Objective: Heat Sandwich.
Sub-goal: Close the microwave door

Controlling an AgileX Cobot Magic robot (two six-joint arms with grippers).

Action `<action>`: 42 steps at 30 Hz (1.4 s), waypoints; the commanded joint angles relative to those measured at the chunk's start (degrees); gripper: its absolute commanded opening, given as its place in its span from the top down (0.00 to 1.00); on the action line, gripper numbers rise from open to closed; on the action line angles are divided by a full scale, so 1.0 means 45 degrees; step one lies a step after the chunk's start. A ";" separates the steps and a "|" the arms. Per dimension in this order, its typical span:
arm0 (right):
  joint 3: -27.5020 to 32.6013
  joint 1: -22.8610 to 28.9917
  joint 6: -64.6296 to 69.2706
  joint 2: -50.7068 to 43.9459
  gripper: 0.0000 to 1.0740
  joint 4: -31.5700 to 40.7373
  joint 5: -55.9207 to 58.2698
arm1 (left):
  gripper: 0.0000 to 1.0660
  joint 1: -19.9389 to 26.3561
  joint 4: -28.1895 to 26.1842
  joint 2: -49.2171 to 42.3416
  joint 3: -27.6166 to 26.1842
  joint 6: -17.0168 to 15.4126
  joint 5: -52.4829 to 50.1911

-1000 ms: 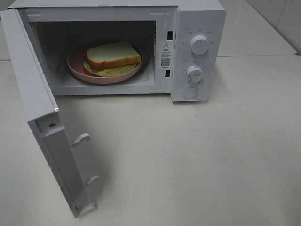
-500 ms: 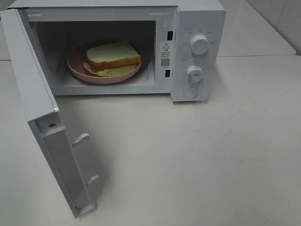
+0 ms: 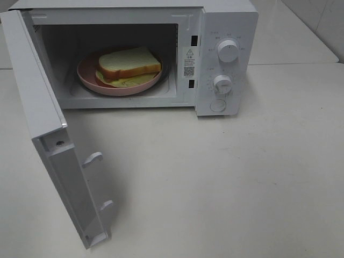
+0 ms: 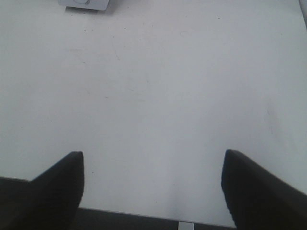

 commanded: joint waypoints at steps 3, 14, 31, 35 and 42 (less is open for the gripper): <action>0.0051 -0.0484 -0.0407 -0.0611 0.29 0.0331 -0.0153 | 0.06 -0.0089 0.0025 -0.0331 0.0038 0.0000 -0.0127; 0.0051 -0.1337 -0.0420 -0.2712 0.29 0.0318 -0.0166 | 0.06 -0.0089 0.0025 -0.0331 0.0038 0.0000 -0.0127; 0.0064 -0.1337 -0.0407 -0.2839 0.29 0.0318 -0.0166 | 0.06 -0.0089 0.0025 -0.0306 0.0038 0.0000 -0.0127; 0.0064 -0.1337 -0.0407 -0.2839 0.29 0.0318 -0.0166 | 0.06 -0.0089 0.0025 -0.0306 0.0038 0.0000 -0.0127; 0.0064 -0.1337 -0.0407 -0.2839 0.29 0.0318 -0.0166 | 0.06 -0.0089 0.0025 -0.0306 0.0038 0.0000 -0.0127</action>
